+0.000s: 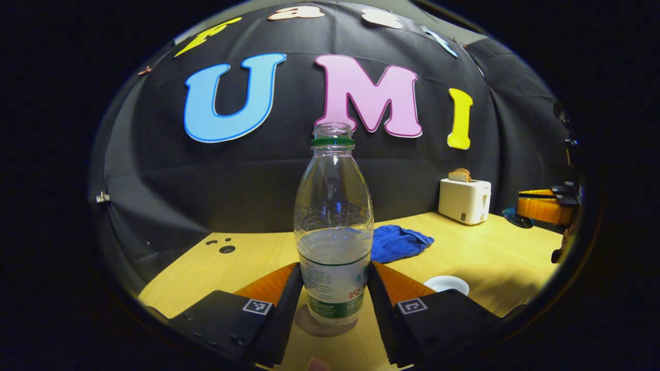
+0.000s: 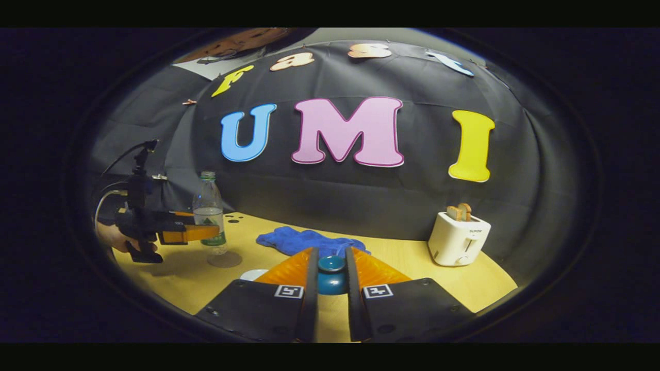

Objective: Open the teacup lid with one hand, grasp the water bottle and pour water into the teacup with the other hand; after pouring, place the water bottle on the coaster and then close the teacup lid.

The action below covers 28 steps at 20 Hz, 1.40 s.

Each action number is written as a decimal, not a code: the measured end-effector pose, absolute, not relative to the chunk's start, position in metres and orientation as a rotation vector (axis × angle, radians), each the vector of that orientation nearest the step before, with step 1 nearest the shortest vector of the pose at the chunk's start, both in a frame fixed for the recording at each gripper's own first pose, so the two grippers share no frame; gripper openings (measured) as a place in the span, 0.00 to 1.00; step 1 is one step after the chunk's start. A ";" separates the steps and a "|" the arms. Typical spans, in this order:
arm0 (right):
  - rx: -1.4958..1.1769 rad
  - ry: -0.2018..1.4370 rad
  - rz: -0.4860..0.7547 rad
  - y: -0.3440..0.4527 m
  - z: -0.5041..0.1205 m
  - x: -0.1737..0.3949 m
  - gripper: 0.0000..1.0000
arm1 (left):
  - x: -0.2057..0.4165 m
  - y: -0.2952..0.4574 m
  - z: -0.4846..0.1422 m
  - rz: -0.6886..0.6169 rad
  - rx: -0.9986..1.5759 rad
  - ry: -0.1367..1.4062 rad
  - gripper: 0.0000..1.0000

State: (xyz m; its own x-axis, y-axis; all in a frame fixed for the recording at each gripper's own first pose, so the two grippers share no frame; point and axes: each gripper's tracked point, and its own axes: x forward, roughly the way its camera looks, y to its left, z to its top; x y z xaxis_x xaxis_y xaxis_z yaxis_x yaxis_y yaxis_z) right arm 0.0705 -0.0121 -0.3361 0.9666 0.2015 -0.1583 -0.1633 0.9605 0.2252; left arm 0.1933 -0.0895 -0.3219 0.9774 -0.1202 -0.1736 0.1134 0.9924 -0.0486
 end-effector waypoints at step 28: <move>0.238 0.204 0.186 0.031 -0.339 0.080 0.23 | 0.183 -0.092 -0.346 -0.116 -0.080 0.273 0.94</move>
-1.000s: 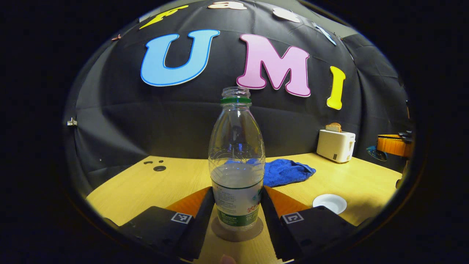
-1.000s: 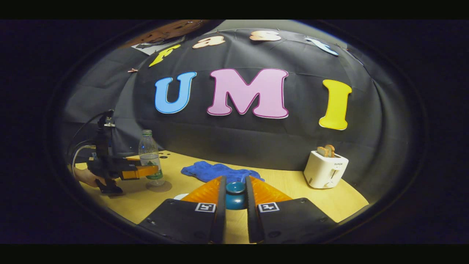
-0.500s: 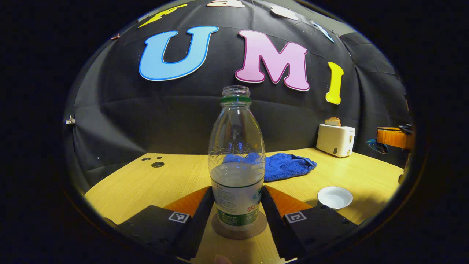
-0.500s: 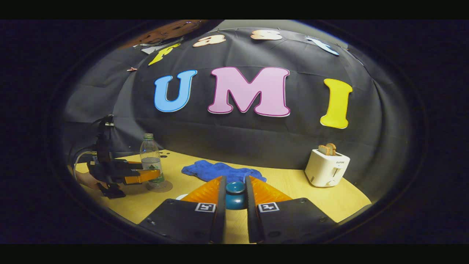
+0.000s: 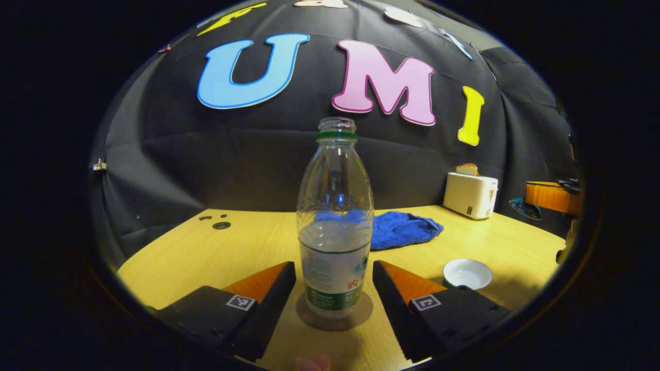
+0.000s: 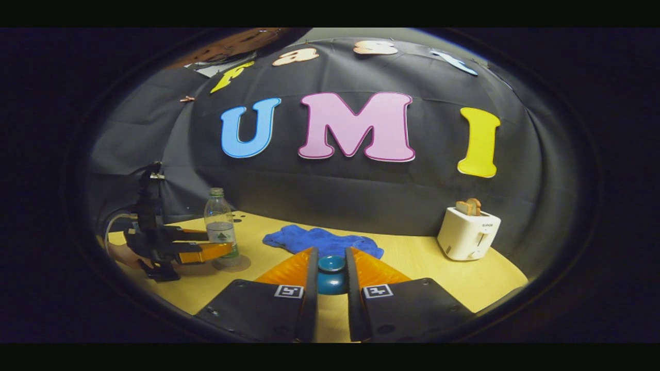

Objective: Open the teacup lid with one hand, grasp the water bottle and pour water into the teacup with the other hand; after pouring, place the water bottle on the coaster and then close the teacup lid.

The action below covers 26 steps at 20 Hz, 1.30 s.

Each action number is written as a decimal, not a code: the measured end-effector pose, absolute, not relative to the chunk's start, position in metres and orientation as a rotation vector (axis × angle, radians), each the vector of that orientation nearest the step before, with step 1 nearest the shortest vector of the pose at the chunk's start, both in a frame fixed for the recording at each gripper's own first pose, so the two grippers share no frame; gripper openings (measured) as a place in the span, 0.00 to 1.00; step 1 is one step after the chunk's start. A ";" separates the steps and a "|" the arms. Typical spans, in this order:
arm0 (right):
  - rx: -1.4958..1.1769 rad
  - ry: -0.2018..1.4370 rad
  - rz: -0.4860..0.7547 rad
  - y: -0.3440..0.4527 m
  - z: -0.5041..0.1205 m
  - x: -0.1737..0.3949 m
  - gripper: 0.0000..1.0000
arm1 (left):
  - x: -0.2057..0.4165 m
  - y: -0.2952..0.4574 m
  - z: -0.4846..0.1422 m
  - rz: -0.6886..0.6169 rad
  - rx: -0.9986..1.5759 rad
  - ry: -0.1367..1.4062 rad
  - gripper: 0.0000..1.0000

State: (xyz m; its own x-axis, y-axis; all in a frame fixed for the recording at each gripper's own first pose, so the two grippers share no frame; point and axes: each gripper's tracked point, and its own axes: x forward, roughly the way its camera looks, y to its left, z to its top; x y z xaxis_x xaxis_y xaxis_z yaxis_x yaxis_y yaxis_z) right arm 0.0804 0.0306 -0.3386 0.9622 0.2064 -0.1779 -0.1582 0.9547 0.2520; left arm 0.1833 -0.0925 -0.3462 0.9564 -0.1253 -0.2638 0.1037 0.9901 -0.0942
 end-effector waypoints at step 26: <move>0.350 0.364 0.313 0.127 -0.422 0.100 0.27 | 0.079 -0.068 -0.318 0.021 -0.065 0.307 0.94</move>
